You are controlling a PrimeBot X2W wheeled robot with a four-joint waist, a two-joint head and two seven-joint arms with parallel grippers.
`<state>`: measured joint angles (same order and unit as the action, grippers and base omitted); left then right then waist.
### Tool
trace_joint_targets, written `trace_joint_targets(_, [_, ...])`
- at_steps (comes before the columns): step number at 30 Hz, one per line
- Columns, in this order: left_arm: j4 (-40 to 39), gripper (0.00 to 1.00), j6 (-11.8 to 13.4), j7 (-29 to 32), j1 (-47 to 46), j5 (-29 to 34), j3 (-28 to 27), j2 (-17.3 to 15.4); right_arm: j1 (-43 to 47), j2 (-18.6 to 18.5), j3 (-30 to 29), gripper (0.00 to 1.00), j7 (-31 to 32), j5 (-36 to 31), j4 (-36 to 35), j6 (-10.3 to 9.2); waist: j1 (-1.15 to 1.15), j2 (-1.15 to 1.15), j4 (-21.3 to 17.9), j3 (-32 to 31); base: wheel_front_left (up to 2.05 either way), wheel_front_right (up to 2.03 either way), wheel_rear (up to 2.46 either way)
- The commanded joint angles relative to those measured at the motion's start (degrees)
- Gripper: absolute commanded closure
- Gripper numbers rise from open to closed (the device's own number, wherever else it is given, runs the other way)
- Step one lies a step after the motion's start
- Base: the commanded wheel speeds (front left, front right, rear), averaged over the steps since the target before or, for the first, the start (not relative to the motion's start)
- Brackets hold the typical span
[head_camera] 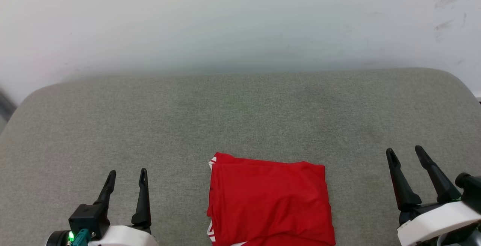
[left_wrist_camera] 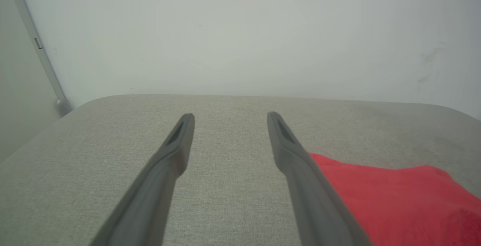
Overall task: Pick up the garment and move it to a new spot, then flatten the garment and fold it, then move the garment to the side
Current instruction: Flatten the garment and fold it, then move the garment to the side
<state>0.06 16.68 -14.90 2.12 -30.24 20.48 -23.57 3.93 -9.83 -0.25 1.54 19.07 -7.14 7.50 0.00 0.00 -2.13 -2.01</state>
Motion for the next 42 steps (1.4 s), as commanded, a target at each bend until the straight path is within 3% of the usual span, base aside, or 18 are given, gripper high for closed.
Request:
trace_joint_targets(1, [0.2,0.0,-0.4,-0.4,-0.1,0.5,-0.2,0.1,0.6,0.4,-0.2,0.0,0.4,-0.4,-0.3,-0.02,0.0,0.0,-0.1,0.1,0.0,0.0,0.0])
trace_joint_targets(14, [0.7,0.0,-2.0,-0.4,-1.5,2.5,-2.6,2.4,-0.1,-0.3,-4.3,0.0,5.3,0.0,0.0,-0.02,0.0,0.0,0.8,1.3,0.0,0.0,0.0])
trace_joint_targets(22, [-0.3,0.0,-3.7,-0.4,-2.9,4.7,-5.2,5.2,-2.8,-3.4,-13.1,0.0,19.4,14.0,9.7,-0.02,0.0,0.0,4.1,3.4,0.0,0.0,0.0])
trace_joint_targets(26, [-0.4,0.0,-4.9,-0.3,-3.8,5.9,-6.5,7.0,-4.5,-4.4,-13.5,0.0,29.7,21.1,16.7,-0.02,0.0,0.0,6.1,5.1,0.0,0.0,0.0])
trace_joint_targets(28, [-0.4,0.0,-5.1,-0.3,-3.9,6.2,-6.8,7.4,-4.9,-4.5,-13.8,0.0,31.7,22.7,18.3,-0.02,0.0,0.0,6.6,5.5,0.0,0.0,0.0])
trace_joint_targets(37, [0.7,0.0,-8.1,-0.3,-6.8,8.9,-8.5,11.0,-11.0,1.9,-10.4,0.0,42.1,36.2,27.4,-0.02,0.0,0.0,10.2,10.5,0.0,0.0,0.0])
trace_joint_targets(42, [1.5,0.0,-9.2,-0.3,-7.8,10.0,-9.4,12.2,-12.4,3.3,-7.9,0.0,46.0,41.3,30.7,-0.07,0.0,0.0,11.3,11.7,0.0,0.0,0.0])
